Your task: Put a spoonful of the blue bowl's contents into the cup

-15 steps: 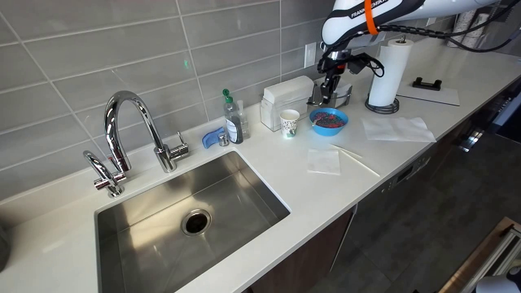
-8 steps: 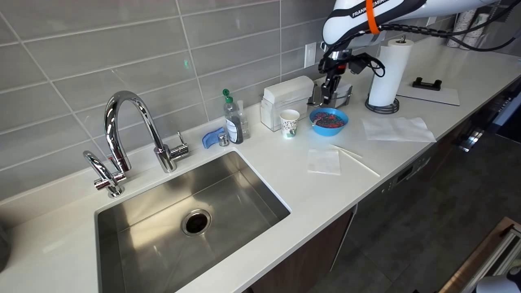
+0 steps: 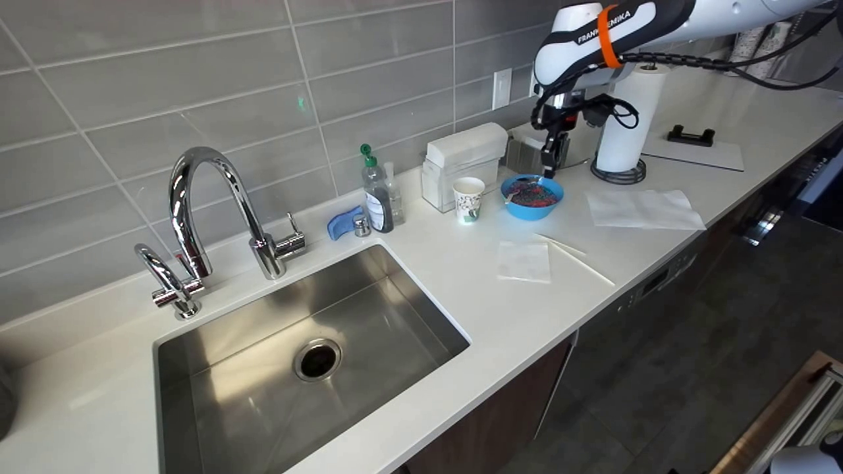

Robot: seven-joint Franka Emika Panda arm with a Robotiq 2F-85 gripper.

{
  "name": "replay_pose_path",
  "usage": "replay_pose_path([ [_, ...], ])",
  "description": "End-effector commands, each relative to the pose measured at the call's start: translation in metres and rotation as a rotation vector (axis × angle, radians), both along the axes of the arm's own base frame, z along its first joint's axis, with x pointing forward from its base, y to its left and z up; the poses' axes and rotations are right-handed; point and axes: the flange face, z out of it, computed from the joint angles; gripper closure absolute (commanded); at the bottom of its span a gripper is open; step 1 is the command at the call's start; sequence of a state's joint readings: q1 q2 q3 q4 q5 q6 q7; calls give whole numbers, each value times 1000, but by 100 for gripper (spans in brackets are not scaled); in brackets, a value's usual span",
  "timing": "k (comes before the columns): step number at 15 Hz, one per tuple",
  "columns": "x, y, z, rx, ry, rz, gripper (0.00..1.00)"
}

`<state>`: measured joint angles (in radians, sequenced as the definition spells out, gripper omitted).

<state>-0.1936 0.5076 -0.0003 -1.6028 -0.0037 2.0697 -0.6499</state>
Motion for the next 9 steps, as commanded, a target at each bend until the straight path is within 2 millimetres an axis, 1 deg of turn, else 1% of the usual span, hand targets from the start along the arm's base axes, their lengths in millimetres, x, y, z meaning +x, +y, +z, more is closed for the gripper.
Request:
replay_pose_path([
  [1, -6, -26, -10, -53, 42, -13, 98],
  [3, -8, -36, -16, -80, 67, -23, 98],
  [5, -7, -42, -21, -104, 83, -20, 98],
  [9, -3, -44, -34, -142, 114, -16, 98],
])
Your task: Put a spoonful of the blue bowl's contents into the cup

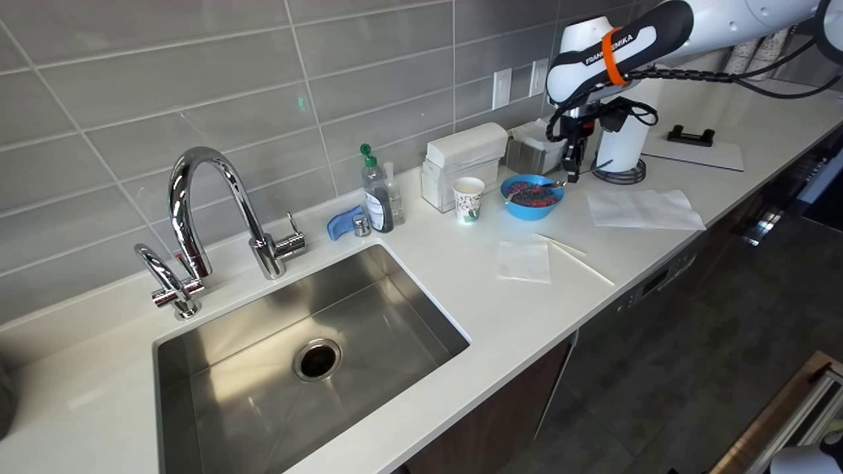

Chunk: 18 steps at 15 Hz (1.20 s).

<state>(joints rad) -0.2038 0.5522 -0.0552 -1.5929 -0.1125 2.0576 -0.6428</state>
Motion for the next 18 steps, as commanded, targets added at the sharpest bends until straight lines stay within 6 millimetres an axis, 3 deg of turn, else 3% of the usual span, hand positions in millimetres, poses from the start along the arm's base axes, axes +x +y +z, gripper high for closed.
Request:
replay_pose_path([
  [1, 8, 1, -11, -39, 46, -9, 98],
  [18, 67, 13, -60, -150, 47, -162, 98],
])
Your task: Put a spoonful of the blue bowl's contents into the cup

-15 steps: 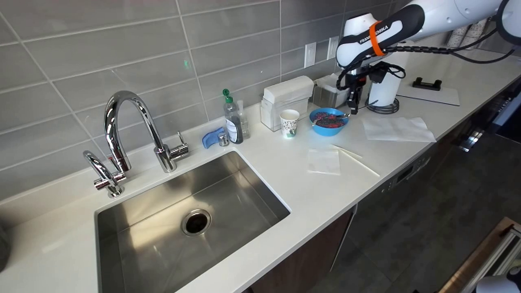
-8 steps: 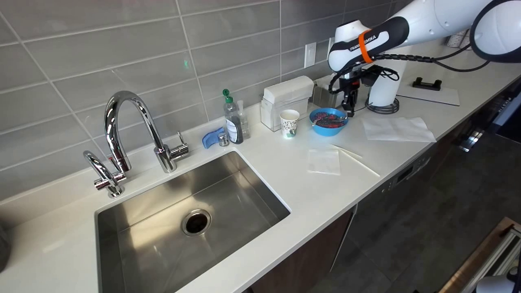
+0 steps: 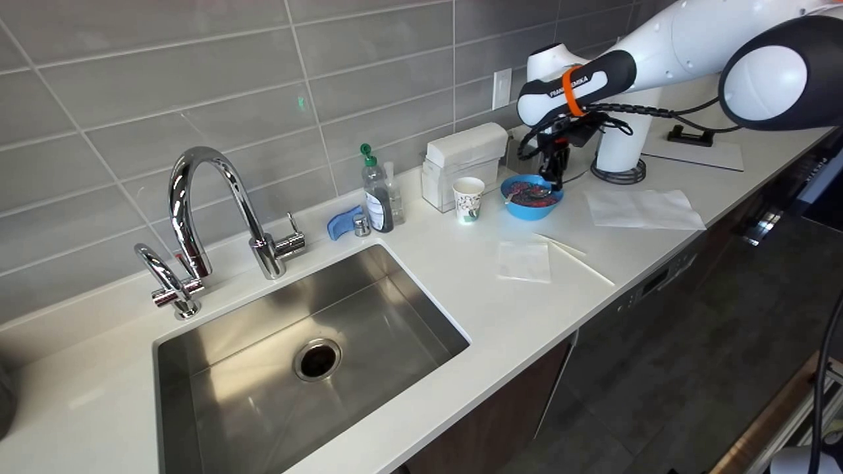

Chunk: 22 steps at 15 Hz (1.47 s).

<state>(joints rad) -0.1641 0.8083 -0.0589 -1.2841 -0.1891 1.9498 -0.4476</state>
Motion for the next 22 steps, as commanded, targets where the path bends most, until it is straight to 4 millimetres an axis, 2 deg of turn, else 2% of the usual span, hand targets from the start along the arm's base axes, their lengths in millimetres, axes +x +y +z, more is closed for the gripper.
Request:
replay_pose_path([
  [1, 16, 3, -12, -55, -11, -53, 98],
  [9, 37, 8, -24, -99, -134, -119, 98],
  [15, 33, 7, -33, -84, -115, -121, 98],
  [16, 33, 8, -31, -79, -114, -123, 73],
  [22, 31, 11, -10, -46, -128, -117, 27],
])
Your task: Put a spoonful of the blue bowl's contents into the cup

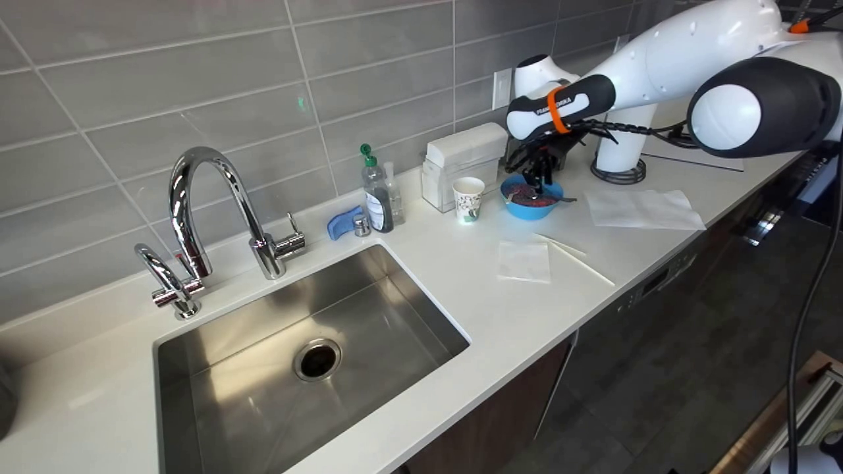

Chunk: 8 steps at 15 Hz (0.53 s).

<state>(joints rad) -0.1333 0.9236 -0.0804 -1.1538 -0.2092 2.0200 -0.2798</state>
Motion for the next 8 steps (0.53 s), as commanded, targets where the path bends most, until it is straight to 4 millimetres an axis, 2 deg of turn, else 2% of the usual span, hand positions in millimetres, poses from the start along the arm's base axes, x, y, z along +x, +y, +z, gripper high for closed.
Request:
replay_pose_path([
  [1, 0, 4, 18, 32, -24, 2, 20],
  [3, -5, 9, 34, 74, -22, 8, 5],
  [4, -8, 11, 45, 98, -30, 8, 1],
  [8, -38, 11, 75, 212, -52, -106, 0],
])
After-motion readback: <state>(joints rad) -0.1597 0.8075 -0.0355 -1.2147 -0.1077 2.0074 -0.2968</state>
